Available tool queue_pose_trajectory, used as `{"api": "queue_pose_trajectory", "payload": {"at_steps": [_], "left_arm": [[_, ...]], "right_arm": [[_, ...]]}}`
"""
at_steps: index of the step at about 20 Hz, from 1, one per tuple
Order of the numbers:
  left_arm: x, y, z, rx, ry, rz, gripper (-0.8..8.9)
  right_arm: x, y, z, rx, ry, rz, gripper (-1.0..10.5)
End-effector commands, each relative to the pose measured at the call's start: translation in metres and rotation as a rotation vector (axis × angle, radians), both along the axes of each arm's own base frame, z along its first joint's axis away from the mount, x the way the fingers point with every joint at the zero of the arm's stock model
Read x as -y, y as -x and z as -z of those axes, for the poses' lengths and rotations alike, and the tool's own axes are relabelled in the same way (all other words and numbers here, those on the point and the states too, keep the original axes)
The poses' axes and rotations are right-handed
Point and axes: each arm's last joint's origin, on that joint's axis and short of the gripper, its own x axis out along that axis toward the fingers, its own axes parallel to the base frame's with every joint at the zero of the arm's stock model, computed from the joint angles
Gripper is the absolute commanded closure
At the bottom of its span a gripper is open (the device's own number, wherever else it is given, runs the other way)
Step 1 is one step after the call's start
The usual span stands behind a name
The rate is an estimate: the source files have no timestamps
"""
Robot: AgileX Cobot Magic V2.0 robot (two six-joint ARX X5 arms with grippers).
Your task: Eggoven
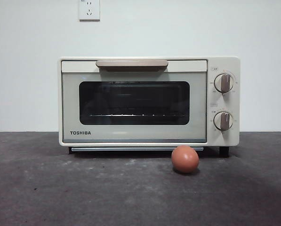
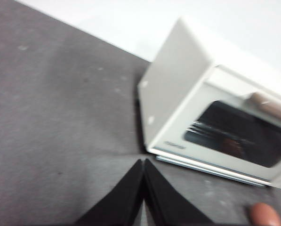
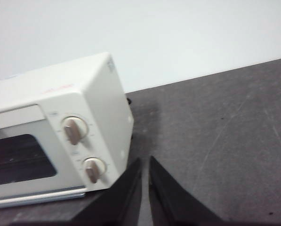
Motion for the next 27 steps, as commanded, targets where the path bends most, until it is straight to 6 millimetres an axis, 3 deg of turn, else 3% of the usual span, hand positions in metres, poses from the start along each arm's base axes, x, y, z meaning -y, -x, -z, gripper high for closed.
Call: {"api": "queue_pose_trajectory", "payload": {"at_steps": [1, 8, 13, 22, 24, 26, 27], "left_arm": [[0.001, -0.001, -0.020, -0.010, -0.021, 0.057, 8.06], [0.007, -0.010, -0.060, -0.140, -0.113, 0.283, 8.06], [0.010, -0.014, -0.074, -0.235, -0.126, 0.426, 8.06], [0.015, -0.009, -0.080, -0.326, -0.149, 0.545, 8.06], [0.015, -0.009, -0.081, -0.326, -0.149, 0.547, 8.06], [0.015, -0.009, -0.081, -0.326, -0.149, 0.547, 8.06], [0.015, -0.009, -0.081, -0.327, -0.149, 0.547, 8.06]], "right_arm": [[-0.001, 0.003, -0.019, -0.026, -0.009, -0.033, 9.4], [-0.008, 0.000, -0.062, -0.215, 0.055, -0.288, 9.4], [-0.013, -0.005, -0.083, -0.376, 0.082, -0.505, 9.4], [-0.021, -0.010, -0.089, -0.518, 0.099, -0.665, 9.4], [-0.022, -0.010, -0.089, -0.518, 0.101, -0.672, 8.2], [-0.022, -0.010, -0.089, -0.529, 0.085, -0.658, 5.9], [-0.022, -0.010, -0.089, -0.542, 0.064, -0.655, 5.8]]}}
